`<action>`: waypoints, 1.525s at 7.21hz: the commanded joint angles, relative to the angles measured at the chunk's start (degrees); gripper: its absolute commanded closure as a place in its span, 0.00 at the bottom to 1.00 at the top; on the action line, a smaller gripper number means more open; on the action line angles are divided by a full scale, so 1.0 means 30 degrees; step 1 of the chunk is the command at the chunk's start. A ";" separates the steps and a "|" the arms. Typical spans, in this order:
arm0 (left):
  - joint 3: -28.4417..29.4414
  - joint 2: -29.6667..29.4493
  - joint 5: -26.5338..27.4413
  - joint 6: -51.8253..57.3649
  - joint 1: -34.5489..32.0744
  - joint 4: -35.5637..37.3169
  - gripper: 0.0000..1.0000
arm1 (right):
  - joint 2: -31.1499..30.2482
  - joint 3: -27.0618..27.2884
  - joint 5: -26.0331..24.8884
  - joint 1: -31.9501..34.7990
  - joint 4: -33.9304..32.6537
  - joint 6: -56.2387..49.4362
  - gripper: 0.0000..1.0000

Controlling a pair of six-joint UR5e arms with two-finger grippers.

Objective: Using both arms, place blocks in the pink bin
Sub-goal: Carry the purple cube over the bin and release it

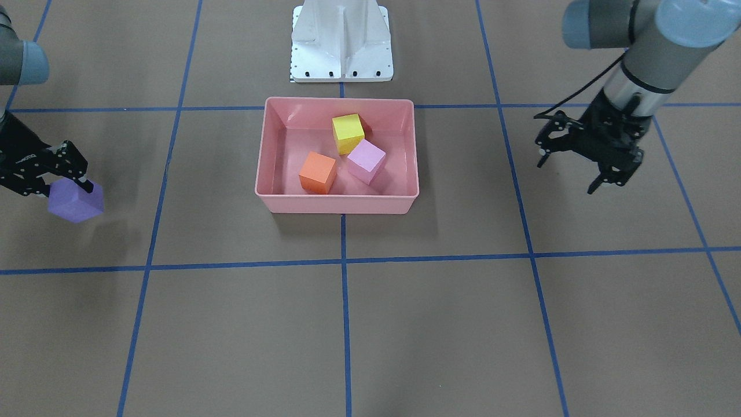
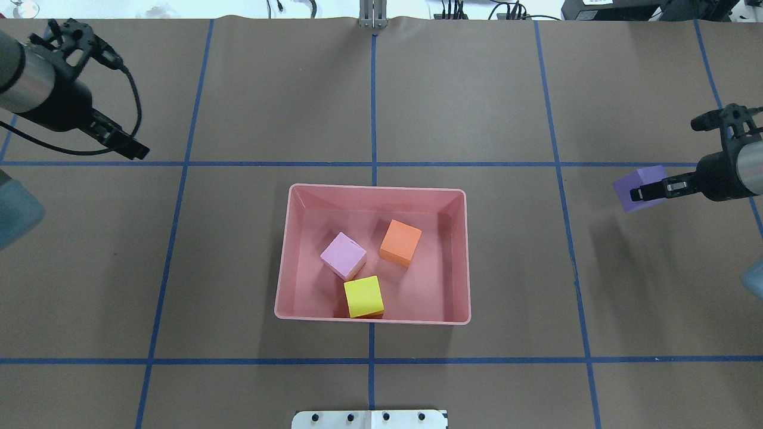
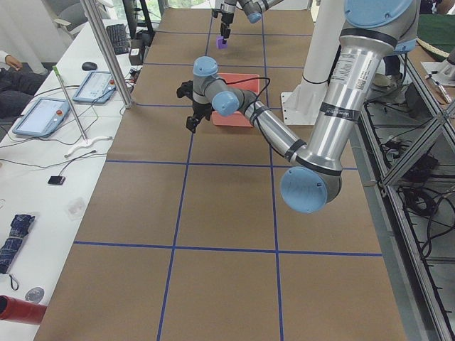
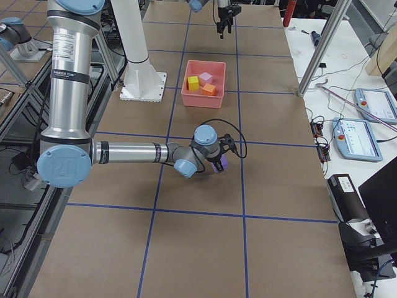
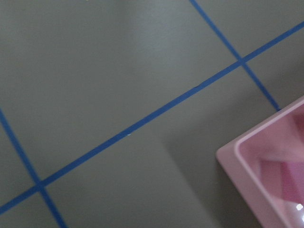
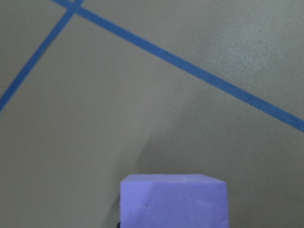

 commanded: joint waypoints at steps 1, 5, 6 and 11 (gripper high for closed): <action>0.2032 0.1124 -0.1952 0.5074 -0.3513 -0.0052 0.00 | 0.2214 0.3512 -0.0439 -0.1180 -0.4648 0.4247 0.82; 0.5059 0.1940 -0.2228 0.7001 -0.7533 -0.0285 0.00 | 1.0263 0.6741 -0.5729 -0.6385 -1.6592 1.0402 0.75; 0.5612 0.2469 -0.1936 0.6972 -0.8412 -0.0374 0.00 | 1.1183 0.6746 -0.7543 -0.8025 -1.7346 1.1780 0.72; 0.6174 0.2883 -0.1933 0.6971 -0.9241 -0.0375 0.00 | 1.2336 0.6394 -1.3477 -1.3080 -2.0892 1.3640 0.01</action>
